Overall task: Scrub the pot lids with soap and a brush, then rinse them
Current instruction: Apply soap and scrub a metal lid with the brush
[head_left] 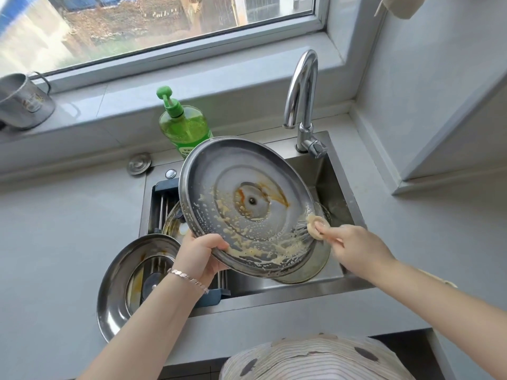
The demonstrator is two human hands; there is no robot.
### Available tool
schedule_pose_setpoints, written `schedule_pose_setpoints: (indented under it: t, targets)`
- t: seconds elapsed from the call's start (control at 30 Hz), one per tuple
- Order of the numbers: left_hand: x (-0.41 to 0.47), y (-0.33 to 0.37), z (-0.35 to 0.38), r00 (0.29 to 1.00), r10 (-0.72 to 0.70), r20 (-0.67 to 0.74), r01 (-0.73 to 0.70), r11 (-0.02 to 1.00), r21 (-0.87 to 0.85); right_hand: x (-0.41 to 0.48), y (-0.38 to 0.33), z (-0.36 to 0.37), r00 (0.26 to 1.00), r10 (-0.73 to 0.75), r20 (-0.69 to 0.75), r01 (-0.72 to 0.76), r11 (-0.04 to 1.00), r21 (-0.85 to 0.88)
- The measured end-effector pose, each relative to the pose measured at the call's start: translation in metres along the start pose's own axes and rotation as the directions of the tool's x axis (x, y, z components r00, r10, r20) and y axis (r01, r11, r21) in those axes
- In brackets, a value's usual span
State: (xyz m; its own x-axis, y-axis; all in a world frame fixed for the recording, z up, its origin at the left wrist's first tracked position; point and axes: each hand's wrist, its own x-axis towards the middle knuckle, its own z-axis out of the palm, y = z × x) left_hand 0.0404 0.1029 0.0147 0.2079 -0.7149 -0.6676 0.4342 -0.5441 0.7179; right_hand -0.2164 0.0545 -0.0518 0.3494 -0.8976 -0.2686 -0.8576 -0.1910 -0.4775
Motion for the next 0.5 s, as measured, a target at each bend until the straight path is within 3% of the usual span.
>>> schedule_pose_setpoints:
  t: [0.03, 0.17, 0.27, 0.33, 0.37, 0.43, 0.5]
  targets:
    - [0.001, -0.003, 0.002, 1.000, 0.001, -0.019, -0.002, 1.000, -0.023, -0.002, -0.002, 0.001, 1.000, 0.008, -0.006, -0.008, 1.000, 0.004]
    - [0.006, -0.012, 0.007, 0.995, -0.005, -0.095, -0.005, 0.995, -0.103, -0.025, -0.033, 0.015, 0.979, -0.187, 0.075, 0.181, 0.979, 0.090]
    - [0.007, -0.013, 0.002, 0.996, -0.015, -0.092, 0.007, 0.996, -0.089, -0.003, 0.003, 0.012, 0.999, 0.035, 0.036, -0.037, 0.997, 0.064]
    - [0.009, -0.011, -0.001, 0.996, -0.047, -0.081, 0.039, 0.995, -0.089, 0.007, 0.024, 0.012, 0.963, 0.268, -0.008, -0.258, 0.935, 0.244]
    - [0.009, -0.009, -0.003, 0.994, -0.072, -0.077, 0.065, 0.993, -0.096, 0.010, 0.030, 0.013, 0.927, 0.374, -0.023, -0.331, 0.846, 0.418]
    - [0.007, -0.004, -0.005, 0.991, -0.115, -0.066, 0.108, 0.989, -0.097, 0.015, 0.034, 0.014, 0.843, 0.537, 0.027, -0.387, 0.571, 0.724]
    - [0.006, 0.003, -0.006, 0.991, -0.126, -0.049, 0.123, 0.990, -0.072, 0.017, 0.025, 0.013, 0.795, 0.573, 0.197, -0.416, 0.280, 0.865]
